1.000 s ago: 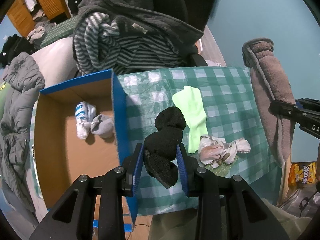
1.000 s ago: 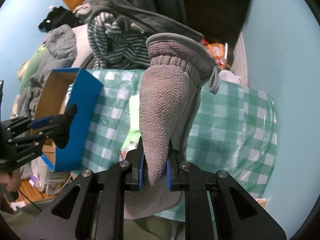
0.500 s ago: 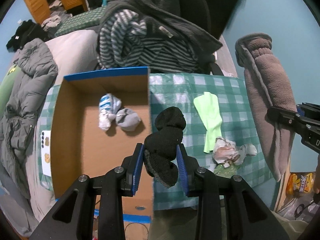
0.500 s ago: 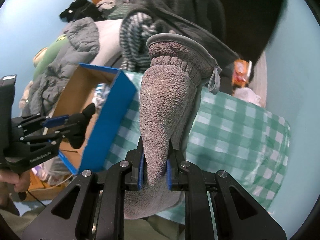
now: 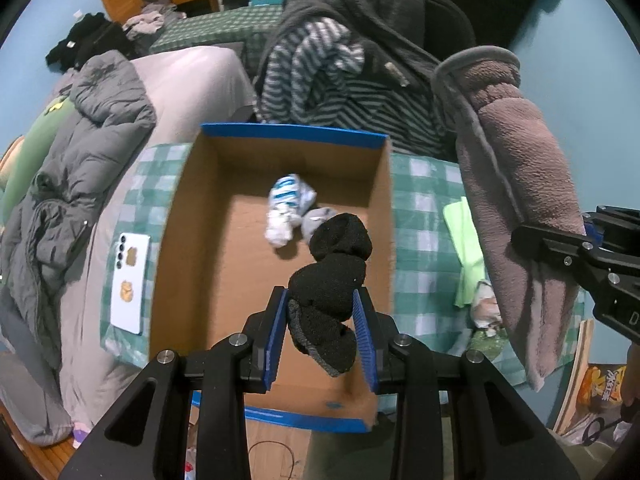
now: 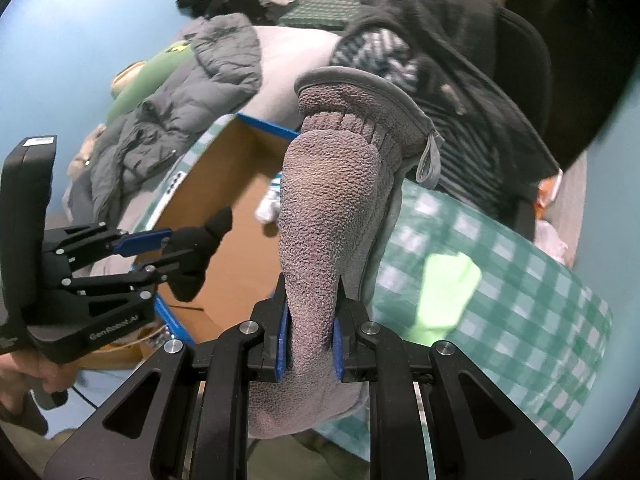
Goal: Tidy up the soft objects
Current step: 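Carry the black sock and grey mitten over the cardboard box with both grippers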
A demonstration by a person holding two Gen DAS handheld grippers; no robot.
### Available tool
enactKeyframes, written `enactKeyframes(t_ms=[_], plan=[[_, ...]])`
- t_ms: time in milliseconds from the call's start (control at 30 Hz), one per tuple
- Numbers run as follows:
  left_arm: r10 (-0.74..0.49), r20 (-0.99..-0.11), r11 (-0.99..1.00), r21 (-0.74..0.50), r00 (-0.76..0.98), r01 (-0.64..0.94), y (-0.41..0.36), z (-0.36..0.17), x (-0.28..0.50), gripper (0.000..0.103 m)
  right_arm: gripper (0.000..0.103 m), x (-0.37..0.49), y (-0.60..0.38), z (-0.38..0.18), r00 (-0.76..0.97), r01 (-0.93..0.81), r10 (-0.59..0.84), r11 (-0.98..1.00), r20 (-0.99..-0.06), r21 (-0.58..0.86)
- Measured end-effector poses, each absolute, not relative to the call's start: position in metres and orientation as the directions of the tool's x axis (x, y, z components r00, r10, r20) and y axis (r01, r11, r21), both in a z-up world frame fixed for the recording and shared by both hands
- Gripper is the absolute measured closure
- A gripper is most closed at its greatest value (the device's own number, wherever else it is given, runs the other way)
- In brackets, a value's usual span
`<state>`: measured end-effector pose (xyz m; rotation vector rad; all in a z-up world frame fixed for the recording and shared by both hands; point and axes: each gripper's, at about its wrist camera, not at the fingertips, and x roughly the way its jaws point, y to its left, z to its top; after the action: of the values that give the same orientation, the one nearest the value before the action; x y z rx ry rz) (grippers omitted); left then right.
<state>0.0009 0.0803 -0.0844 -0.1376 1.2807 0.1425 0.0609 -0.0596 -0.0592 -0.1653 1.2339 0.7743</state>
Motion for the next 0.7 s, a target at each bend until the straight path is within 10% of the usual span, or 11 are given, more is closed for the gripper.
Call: enactKeyframes(t_ms=[700], plan=[[0.036,-0.973,0.962,-0.029,0.228,-0.273,0.161,-0.116,-0.006,0.07,0.088,0.063,0.052,-0.087,0.006,-0.655,0.467,0.67,-0.884,0.349]])
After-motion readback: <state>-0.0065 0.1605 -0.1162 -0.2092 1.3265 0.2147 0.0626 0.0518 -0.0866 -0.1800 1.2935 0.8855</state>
